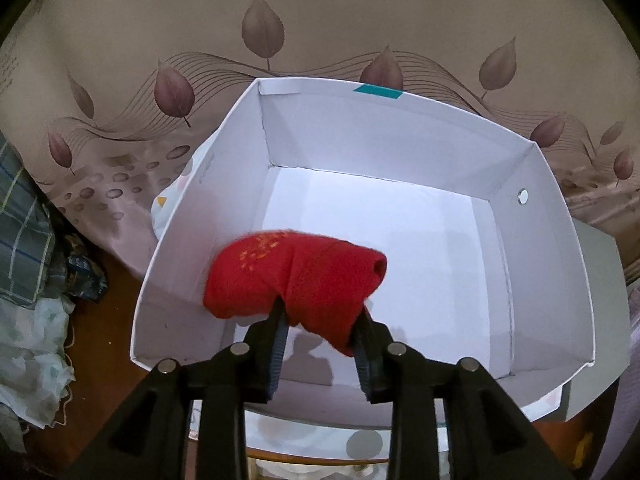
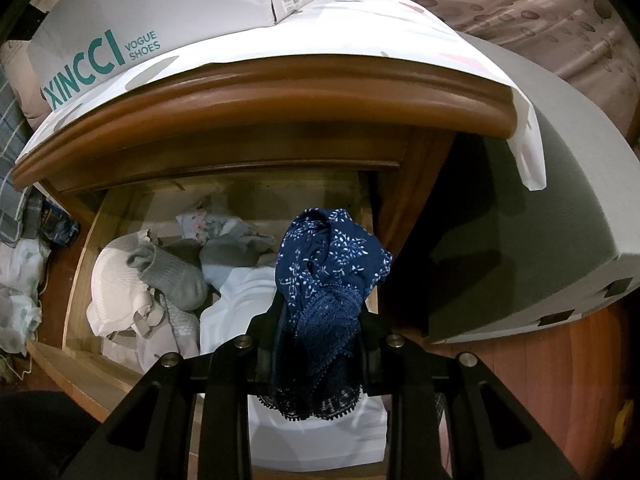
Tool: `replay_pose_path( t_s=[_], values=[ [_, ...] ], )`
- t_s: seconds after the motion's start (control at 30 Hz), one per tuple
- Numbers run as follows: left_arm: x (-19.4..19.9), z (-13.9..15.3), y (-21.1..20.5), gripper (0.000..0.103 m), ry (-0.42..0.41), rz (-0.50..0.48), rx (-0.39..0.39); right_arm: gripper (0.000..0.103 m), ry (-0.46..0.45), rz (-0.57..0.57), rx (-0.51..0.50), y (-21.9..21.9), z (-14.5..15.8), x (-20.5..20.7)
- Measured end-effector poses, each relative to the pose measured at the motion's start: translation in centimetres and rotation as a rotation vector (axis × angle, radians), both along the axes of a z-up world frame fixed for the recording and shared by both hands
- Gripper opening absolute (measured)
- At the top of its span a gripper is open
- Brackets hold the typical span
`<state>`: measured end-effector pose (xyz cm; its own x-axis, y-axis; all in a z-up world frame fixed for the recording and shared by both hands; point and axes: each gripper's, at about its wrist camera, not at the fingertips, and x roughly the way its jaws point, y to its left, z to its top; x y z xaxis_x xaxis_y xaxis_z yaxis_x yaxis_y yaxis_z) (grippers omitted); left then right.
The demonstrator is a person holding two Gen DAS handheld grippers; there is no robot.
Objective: Take underwear out of drawer
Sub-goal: 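Lift the red underwear into the white box with the left tool while the right holds blue, then open the left tool to drop the red underwear into the box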
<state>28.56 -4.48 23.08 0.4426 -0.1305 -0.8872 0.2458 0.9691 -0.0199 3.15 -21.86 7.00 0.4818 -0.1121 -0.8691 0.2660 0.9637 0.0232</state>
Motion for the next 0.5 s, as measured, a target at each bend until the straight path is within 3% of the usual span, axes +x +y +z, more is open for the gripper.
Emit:
replay_pose_path(
  t_s=[0.1, 0.23, 0.37, 0.5],
  values=[
    [0.0, 0.2, 0.1, 0.035, -0.027, -0.009, -0.003, 0.026, -0.001, 0.000, 0.001, 0.1, 0.0, 0.0],
    [-0.1, 0.8, 0.1, 0.049, -0.059, -0.013, -0.002, 0.026, 0.001, -0.002, 0.003, -0.1, -0.1, 0.0],
    [-0.5, 1.6, -0.1, 0.054, -0.085, -0.039, 0.023, 0.026, 0.003, -0.003, 0.002, 0.0, -0.2, 0.0],
    [-1.3, 2.5, 0.4, 0.055, -0.098, -0.038, -0.008, 0.026, 0.003, 0.000, -0.005, 0.1, -0.2, 0.0]
  ],
)
